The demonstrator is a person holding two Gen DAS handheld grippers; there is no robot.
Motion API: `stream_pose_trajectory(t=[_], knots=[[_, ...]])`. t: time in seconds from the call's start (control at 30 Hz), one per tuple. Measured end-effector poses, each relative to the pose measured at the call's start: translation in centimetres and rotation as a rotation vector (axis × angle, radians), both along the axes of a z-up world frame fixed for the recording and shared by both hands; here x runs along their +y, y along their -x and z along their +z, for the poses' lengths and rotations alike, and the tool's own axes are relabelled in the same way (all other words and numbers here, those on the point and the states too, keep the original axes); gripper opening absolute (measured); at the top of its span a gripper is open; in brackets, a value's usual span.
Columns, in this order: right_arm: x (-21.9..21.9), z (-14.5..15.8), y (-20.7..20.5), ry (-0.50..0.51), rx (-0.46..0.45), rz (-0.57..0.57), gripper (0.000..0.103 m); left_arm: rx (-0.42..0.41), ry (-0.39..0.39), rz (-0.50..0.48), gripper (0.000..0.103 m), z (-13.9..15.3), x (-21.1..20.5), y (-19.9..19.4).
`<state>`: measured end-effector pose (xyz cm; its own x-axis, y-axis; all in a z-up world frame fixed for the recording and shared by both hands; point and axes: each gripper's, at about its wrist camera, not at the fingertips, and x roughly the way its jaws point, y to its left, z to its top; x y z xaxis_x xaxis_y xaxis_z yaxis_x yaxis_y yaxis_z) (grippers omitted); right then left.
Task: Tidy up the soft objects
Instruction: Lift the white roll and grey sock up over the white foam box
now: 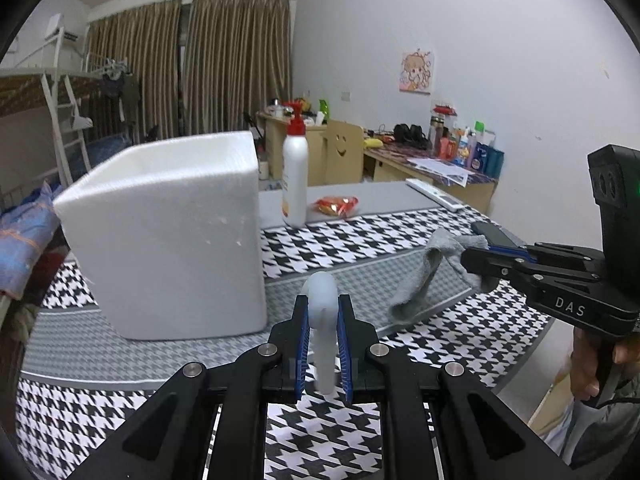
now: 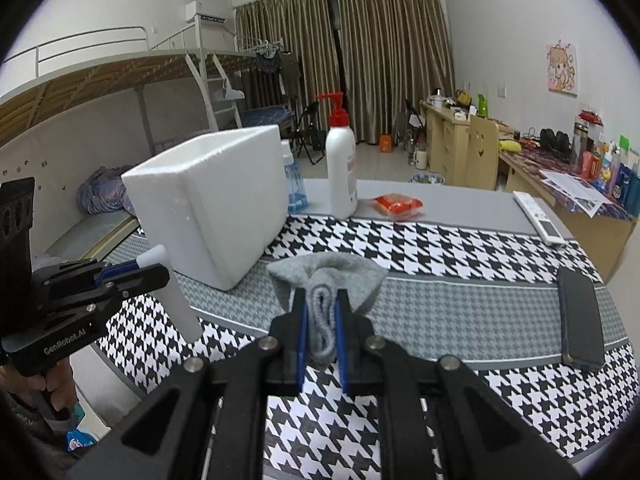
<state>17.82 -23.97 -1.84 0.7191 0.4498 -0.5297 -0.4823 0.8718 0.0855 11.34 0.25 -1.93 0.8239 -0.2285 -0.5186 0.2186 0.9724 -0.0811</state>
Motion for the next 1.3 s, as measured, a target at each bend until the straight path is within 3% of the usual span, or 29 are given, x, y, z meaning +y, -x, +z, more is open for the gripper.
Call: stream_pose_trajectory(t=[0.6, 1.3], knots=[[1.1, 3.3, 0.5, -0.048, -0.093, 0.006, 0.016, -0.108, -0.032, 0.059, 0.014, 3.4, 1.5, -0.1], [2.9, 7.0, 1.2, -0.090, -0.191, 0.040, 0.016, -0.196, -0.045, 0.062, 0.014, 7.1, 2.4, -0.5]])
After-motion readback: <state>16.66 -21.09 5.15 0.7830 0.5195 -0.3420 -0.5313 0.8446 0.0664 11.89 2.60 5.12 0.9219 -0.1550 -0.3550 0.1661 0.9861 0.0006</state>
